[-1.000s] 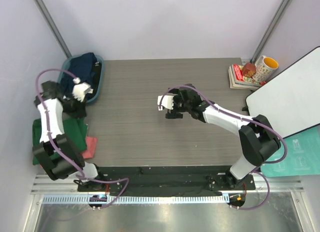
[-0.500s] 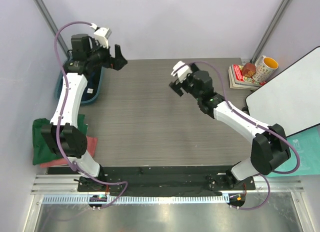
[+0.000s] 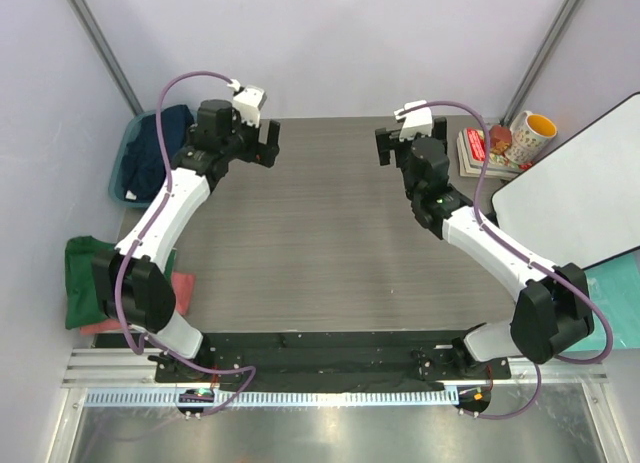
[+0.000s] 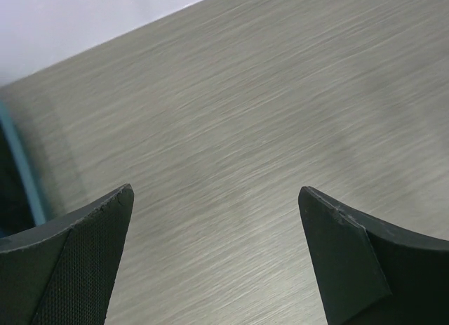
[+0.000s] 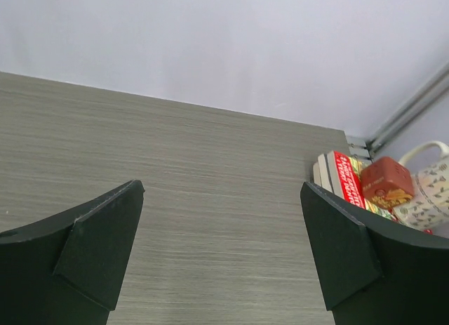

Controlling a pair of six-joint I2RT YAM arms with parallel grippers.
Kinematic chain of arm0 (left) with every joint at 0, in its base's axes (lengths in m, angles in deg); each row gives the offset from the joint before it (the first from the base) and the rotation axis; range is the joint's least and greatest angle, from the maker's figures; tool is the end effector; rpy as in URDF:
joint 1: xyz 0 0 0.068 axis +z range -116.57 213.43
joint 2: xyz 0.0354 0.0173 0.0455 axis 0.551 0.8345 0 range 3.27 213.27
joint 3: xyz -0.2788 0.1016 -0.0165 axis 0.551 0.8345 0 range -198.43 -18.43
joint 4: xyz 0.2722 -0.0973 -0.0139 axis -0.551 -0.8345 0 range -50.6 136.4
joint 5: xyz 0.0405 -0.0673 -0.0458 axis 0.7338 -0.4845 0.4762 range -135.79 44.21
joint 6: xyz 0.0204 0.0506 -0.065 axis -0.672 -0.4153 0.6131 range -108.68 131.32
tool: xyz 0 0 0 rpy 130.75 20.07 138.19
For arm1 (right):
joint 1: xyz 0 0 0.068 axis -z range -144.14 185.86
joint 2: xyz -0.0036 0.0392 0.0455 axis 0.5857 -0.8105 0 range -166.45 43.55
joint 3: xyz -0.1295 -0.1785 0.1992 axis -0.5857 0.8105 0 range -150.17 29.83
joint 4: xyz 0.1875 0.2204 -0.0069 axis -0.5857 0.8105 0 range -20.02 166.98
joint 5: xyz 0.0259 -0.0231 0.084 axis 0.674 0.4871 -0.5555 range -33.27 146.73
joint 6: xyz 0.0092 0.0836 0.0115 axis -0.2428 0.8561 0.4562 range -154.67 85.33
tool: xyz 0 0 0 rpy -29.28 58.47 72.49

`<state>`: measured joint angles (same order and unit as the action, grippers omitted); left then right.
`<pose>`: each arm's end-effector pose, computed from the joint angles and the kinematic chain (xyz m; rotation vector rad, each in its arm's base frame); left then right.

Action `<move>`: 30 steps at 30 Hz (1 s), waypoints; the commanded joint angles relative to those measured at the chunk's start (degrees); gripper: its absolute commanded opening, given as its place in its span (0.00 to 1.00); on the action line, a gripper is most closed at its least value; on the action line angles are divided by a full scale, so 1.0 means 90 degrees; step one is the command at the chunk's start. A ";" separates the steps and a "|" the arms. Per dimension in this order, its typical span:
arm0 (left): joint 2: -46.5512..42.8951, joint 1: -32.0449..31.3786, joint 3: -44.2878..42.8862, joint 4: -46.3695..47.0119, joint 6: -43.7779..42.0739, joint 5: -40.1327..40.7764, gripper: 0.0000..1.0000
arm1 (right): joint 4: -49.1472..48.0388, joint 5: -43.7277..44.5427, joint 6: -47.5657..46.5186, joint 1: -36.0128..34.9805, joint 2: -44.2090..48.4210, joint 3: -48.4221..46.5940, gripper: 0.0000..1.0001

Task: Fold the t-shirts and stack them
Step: Put the neatly folded tshirt into the corner of the board with the left arm

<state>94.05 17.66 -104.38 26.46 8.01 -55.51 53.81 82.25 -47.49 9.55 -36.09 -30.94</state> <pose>0.4168 -0.1308 0.3775 0.4403 1.9612 -0.3090 0.3625 0.1434 0.3590 -0.2073 1.6030 -0.1784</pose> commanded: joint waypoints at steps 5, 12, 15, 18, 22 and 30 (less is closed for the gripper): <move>-0.0263 -0.0025 0.0058 0.0780 0.0114 0.1020 1.00 | -0.0713 0.0486 0.0146 -0.0036 0.0030 -0.0054 1.00; -0.0068 -0.0035 -0.0234 0.0888 -0.0052 0.1021 1.00 | -0.1016 0.0436 -0.0079 -0.0036 -0.0077 0.0014 1.00; 0.0020 -0.0054 -0.0303 0.0927 -0.0091 0.1197 1.00 | -0.1094 0.0514 -0.0050 -0.0036 -0.0136 0.0014 1.00; 0.0050 -0.0074 -0.0274 0.0947 -0.0149 0.1197 1.00 | -0.1300 0.0885 0.0184 -0.0036 -0.0165 0.0054 1.00; 0.0098 -0.0084 -0.0206 0.0956 -0.0198 0.1197 1.00 | -0.1087 0.0788 0.0194 -0.0046 -0.0185 0.0034 1.00; 0.0167 -0.0103 -0.0059 0.1054 -0.0296 0.1343 1.00 | -0.0793 0.0466 -0.0011 -0.0046 -0.0204 0.0015 1.00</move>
<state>95.30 17.05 -104.86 32.07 6.22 -44.76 47.37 87.30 -47.76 9.44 -37.88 -30.18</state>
